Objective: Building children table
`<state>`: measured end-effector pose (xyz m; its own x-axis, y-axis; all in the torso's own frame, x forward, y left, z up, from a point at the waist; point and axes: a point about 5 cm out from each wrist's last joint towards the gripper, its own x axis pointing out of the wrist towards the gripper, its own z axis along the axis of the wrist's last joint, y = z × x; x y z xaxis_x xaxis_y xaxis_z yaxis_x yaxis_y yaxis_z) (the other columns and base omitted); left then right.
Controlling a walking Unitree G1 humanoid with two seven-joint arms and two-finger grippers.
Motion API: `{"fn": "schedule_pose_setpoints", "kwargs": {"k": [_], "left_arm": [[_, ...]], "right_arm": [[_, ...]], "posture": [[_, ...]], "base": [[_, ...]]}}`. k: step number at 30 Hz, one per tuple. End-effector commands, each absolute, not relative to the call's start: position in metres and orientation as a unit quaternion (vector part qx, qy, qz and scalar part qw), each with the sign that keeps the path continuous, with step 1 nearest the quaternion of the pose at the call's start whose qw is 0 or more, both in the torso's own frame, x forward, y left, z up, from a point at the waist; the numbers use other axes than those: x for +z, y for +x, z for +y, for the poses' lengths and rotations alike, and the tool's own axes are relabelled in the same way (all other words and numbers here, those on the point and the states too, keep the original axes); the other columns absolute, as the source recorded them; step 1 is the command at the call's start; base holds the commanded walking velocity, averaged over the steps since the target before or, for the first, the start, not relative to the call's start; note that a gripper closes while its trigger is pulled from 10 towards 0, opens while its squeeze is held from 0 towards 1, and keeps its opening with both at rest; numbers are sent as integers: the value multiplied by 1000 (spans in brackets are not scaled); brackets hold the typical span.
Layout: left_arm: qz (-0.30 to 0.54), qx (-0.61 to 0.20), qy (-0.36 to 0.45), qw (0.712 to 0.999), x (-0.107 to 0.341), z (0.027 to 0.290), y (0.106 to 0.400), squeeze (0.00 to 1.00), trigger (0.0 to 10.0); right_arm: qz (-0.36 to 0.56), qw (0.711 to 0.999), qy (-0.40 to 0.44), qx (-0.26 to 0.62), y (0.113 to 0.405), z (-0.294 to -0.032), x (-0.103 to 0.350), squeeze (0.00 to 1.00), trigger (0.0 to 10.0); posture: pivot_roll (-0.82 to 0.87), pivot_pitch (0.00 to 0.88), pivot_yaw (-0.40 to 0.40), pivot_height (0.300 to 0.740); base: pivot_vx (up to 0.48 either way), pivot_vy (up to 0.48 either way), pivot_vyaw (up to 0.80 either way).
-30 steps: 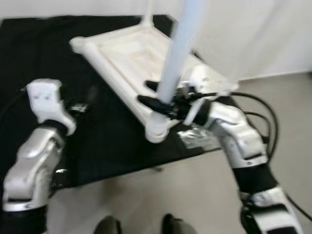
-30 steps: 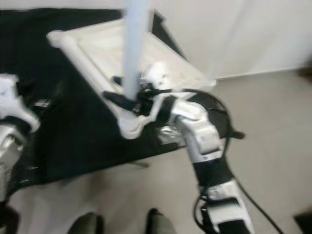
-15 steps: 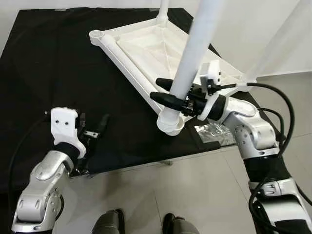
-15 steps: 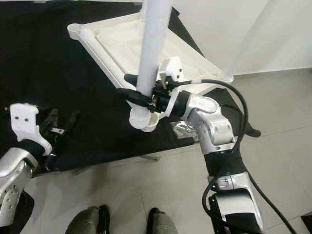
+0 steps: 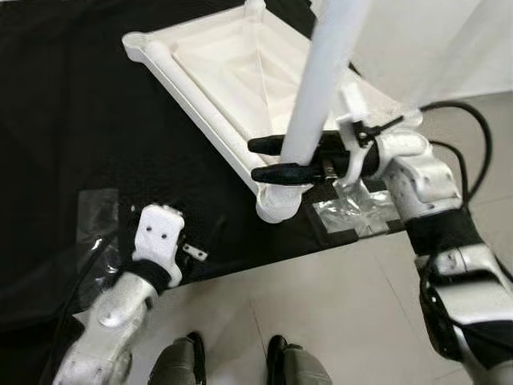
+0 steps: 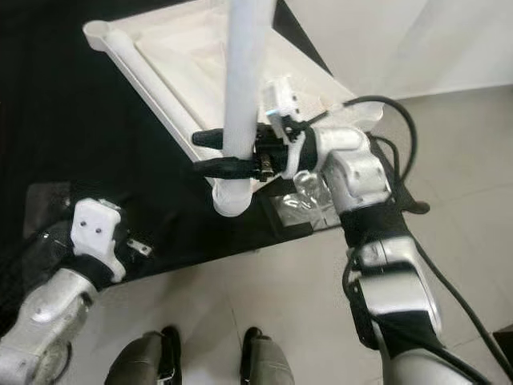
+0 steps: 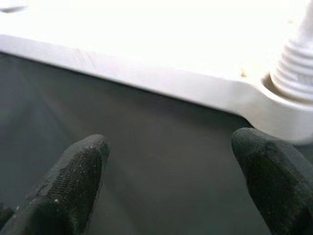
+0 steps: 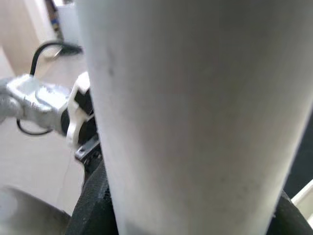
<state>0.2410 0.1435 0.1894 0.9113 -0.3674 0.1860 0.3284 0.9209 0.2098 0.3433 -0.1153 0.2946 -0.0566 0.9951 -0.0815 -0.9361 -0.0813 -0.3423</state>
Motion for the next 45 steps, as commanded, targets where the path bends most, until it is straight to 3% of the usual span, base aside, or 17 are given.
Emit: {"fn": "schedule_pose_setpoints", "kwargs": {"k": [1, 3, 8, 14, 27, 45], "left_arm": [[-108, -180, 101, 972, 192, 147, 239, 0, 10000], [-125, -173, 115, 970, 203, 151, 240, 0, 10000], [-163, -156, 129, 966, 229, 163, 241, 0, 10000], [-219, -148, 153, 952, 272, 181, 237, 0, 10000], [-218, -136, 167, 952, 285, 188, 225, 0, 10000], [-212, -122, 166, 955, 287, 189, 214, 0, 10000]], "right_arm": [[-94, 654, -169, 732, 343, -114, 293, 0, 10000], [-91, 635, -183, 745, 343, -113, 296, 0, 10000], [-95, 624, -175, 755, 345, -115, 312, 0, 10000], [-91, 592, -108, 794, 334, -114, 330, 0, 10000], [-82, 560, -132, 814, 333, -95, 328, 0, 10000], [-72, 515, -242, 819, 333, -70, 336, 0, 10000]], "posture": [[62, 425, -67, 740], [62, 425, -67, 740], [71, 465, -80, 740], [86, 500, -78, 740], [107, 539, -87, 740], [87, 549, -145, 740]], "base": [[0, 0, 0], [0, 0, 0], [0, 0, 0], [0, 0, 0], [0, 0, 0], [0, 0, 0]]}}
